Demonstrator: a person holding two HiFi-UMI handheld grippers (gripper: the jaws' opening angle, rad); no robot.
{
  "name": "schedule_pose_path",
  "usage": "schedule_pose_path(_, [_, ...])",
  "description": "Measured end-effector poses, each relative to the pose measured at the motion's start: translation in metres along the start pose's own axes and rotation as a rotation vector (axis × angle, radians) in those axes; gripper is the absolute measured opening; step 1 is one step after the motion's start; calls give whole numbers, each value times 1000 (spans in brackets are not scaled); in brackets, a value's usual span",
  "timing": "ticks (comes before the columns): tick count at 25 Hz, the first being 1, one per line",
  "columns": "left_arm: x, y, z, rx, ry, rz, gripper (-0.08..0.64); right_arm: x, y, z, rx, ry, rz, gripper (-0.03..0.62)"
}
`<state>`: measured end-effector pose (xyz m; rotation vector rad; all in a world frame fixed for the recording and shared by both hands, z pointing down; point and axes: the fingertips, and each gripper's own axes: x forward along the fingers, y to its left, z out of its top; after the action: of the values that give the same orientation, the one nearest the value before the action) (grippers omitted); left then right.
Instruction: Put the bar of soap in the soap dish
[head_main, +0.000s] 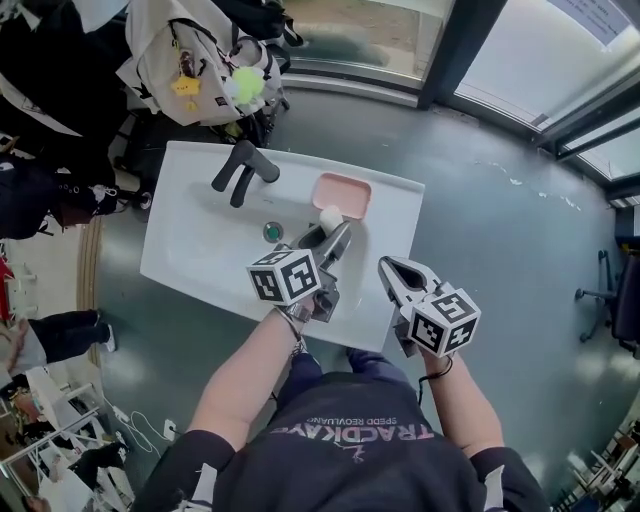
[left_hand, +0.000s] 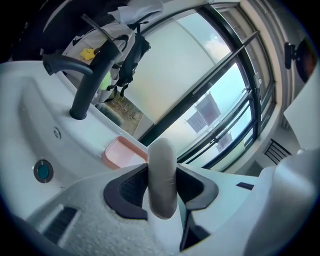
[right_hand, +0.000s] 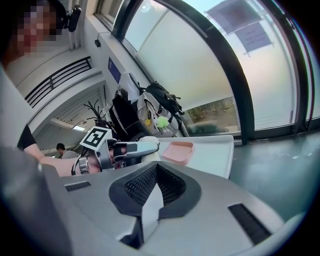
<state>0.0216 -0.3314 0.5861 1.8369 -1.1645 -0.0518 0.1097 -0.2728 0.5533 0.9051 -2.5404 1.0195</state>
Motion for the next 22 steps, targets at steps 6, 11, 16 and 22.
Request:
schedule_pose_path(6, [21, 13, 10, -45, -21, 58, 169, 8, -15, 8, 6, 6, -9, 9])
schedule_pose_path(11, [34, 24, 14, -58, -17, 107, 169, 28, -27, 14, -18, 24, -40, 9])
schedule_pose_path(16, [47, 31, 13, -147, -22, 128, 169, 42, -32, 21, -17, 21, -46, 9])
schedule_pose_path(22, [55, 37, 14, -232, -44, 152, 169, 47, -36, 21, -6, 16, -50, 9])
